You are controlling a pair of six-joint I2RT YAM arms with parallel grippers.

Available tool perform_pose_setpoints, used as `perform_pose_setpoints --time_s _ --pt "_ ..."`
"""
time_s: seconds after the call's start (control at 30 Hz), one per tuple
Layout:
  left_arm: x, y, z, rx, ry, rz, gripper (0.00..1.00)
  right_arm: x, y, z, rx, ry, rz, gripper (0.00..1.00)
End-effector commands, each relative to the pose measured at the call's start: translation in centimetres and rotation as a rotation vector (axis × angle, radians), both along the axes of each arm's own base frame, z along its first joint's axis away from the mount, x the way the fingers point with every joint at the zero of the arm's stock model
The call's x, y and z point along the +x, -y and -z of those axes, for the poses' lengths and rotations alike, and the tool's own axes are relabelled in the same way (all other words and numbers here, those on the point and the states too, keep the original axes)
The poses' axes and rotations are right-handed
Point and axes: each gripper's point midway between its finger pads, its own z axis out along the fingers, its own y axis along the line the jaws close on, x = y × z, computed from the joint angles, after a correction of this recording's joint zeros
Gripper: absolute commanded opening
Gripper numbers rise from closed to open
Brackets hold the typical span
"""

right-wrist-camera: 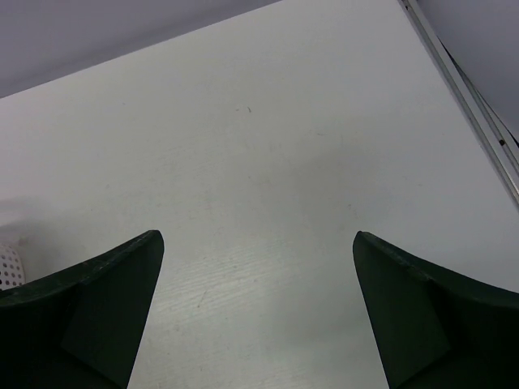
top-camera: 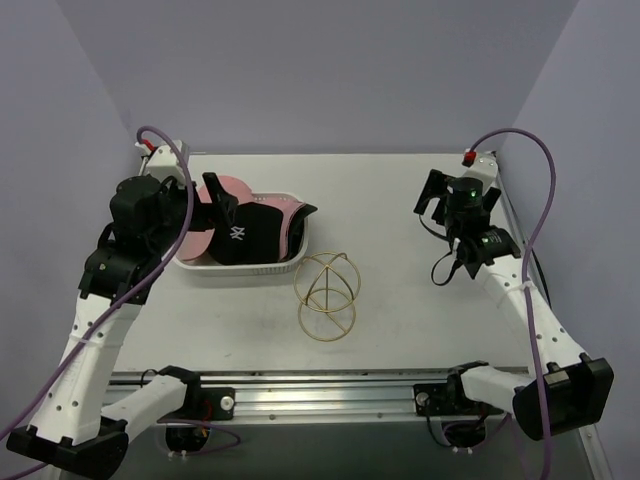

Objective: Stack the hats

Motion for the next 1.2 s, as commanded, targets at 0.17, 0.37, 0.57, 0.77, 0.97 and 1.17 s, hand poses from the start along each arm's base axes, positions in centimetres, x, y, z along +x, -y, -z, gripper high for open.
perform_pose_setpoints --time_s 0.17,0.37,0.57,0.77,0.97,1.17 --pt "0.3 -4.0 -2.8 0.127 -0.001 -0.142 0.94 -0.2 -2.4 -0.8 0.051 0.065 -0.136 1.00" --pt "1.5 -6.8 -1.0 0.250 -0.065 -0.262 0.94 0.0 -4.3 0.5 0.092 0.036 -0.217 1.00" --pt "3.2 -7.8 3.4 0.340 -0.175 -0.300 0.94 0.2 -6.7 1.6 0.160 -0.011 -0.323 0.99" --pt "4.9 -6.9 7.6 0.379 -0.236 -0.250 0.97 0.2 -7.3 1.1 0.177 0.016 -0.351 0.98" --pt "6.0 -6.6 11.4 0.450 -0.320 -0.203 0.99 0.1 -7.4 0.7 0.175 0.023 -0.358 0.98" --pt "7.3 -7.6 14.5 0.516 -0.398 -0.262 0.94 0.0 -7.4 0.7 0.175 0.023 -0.361 0.98"
